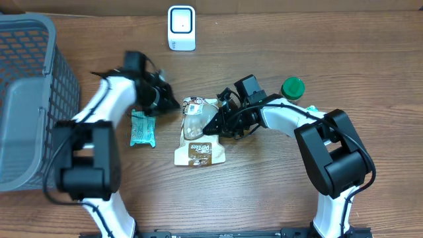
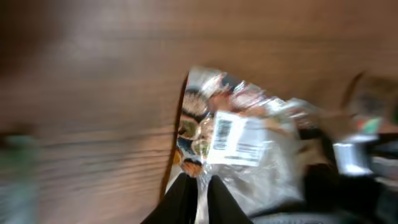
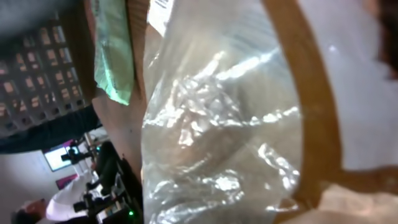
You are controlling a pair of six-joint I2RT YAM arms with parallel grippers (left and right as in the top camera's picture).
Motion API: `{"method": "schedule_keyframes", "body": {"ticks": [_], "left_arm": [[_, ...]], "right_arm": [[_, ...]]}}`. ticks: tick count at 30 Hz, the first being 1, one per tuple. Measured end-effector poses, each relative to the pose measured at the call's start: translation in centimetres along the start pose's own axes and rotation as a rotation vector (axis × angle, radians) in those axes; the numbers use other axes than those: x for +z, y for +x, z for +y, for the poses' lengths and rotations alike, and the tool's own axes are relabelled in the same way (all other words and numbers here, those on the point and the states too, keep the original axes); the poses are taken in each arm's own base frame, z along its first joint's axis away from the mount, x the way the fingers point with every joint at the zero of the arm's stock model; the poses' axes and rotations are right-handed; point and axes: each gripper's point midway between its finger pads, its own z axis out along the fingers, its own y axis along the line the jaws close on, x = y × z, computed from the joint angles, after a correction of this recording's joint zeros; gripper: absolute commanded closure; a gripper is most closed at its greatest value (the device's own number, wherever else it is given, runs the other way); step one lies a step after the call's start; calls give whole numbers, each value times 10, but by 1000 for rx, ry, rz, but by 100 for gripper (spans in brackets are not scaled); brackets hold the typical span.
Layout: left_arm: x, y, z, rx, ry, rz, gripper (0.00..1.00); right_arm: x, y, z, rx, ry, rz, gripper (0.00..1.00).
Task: Scan the item barcode
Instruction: 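Retract the left arm left while the right gripper holds the pouch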
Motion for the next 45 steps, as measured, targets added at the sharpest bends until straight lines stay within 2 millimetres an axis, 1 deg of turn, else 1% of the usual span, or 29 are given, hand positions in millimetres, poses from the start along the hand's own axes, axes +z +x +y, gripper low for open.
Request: {"method": "schedule_keyframes", "body": {"ticks": [2,3,5,6,8,10,13,16,20,27,28,30,32,37,40,45], "left_arm": [[-34,-14,-11,30,10,-68,76],[-56,-21,-20,56,19,-115,72],[-93,-28,-38,110,29,-196,66],[-108,-28,-46,135,31,-228,64],[-132,-23,-58,172,24,-278,60],[-144,-17,-60,179,0,-299,58],[-145,-13,-51,162,-52,-290,57],[-139,-13,-36,135,-116,-272,52],[-139,-16,-24,121,-181,-278,47],[-146,-21,-7,93,-239,-301,40],[-148,-22,-4,84,-244,-306,39],[-154,-24,6,60,-255,-315,33],[-159,-25,15,39,-265,-322,28],[-170,-28,33,12,-302,-338,24],[-172,-29,39,7,-330,-345,22],[-174,-28,44,2,-362,-347,15]], "right_arm": [[-3,0,2,-20,-23,5,95],[-4,0,4,-34,-38,8,96],[-11,1,13,-74,-78,13,96],[-16,1,18,-91,-95,11,96],[-31,1,37,-167,-147,-4,96],[-48,2,56,-237,-182,-27,96],[-77,8,89,-371,-215,-69,96],[-100,18,114,-497,-208,-112,96],[-122,28,127,-605,-126,-172,96],[-154,42,145,-810,1,-274,96],[-157,43,146,-837,17,-287,96],[-165,43,147,-891,69,-316,96],[-168,43,145,-918,106,-324,96],[-170,40,132,-957,195,-321,96],[-172,36,127,-974,238,-327,96],[-173,35,119,-965,282,-323,96]]}}
